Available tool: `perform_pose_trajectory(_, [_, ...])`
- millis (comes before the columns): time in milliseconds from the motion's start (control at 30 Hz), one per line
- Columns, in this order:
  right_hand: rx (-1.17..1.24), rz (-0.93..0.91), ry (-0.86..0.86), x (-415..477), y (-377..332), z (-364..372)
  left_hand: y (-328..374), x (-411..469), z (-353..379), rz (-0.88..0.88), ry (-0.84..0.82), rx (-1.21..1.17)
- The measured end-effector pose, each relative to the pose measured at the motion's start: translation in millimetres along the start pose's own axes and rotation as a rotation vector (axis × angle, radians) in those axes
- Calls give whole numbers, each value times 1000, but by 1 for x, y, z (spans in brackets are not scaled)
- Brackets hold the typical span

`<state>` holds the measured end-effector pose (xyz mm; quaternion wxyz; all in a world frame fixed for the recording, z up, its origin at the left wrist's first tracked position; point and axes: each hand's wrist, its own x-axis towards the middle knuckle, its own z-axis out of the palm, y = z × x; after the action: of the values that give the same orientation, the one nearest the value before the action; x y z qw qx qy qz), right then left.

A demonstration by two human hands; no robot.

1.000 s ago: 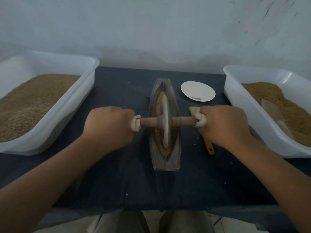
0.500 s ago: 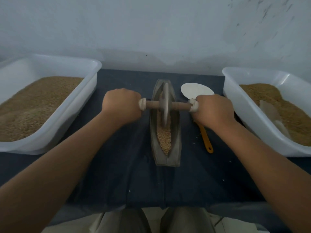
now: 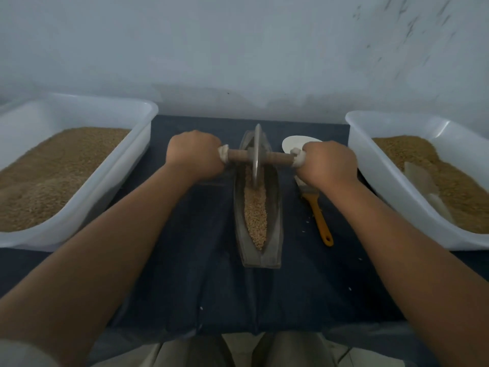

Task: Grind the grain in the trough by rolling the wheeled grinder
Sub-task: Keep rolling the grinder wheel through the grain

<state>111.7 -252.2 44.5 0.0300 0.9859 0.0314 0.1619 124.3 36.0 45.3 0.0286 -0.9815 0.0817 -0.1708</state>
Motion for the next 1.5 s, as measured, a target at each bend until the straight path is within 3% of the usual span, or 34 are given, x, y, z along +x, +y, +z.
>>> perform_pose_trajectory(100, [37,-19,-42,-21,5,-3,-2,-21,-3,37,0,48])
perform_pose_trajectory(267, [84,-185,123,-91,16,-19,-9,-100,-7,194,292,6])
perform_pose_trajectory(400, [73,-159,102,-67,15,-6,-7,-71,3,125,142,98])
perform_pose_trajectory(533, [55,-30,11,-6,4,5,0,-4,1,18,34,30])
perform_pose_trajectory(733, [43,-32,-110,-35,10,-5,2,-41,-13,97,90,100])
perform_pose_trajectory(867, [113,-153,-36,-89,22,-20,-3,-97,-17,205,305,30])
perform_pose_trajectory(1133, [89,-92,27,-9,2,-8,-1,-13,9,-10,19,10])
perform_pose_trajectory(1233, [67,-125,97,-2,-5,-20,1,-12,6,-31,19,-29])
perform_pose_trajectory(1300, [81,-143,19,-16,-1,-22,-1,-36,5,-13,27,-28])
perform_pose_trajectory(1400, [21,-202,-9,-55,13,-28,-6,-88,1,97,150,-8])
perform_pose_trajectory(1500, [144,-309,22,-81,18,-37,-11,-108,-4,162,254,-13])
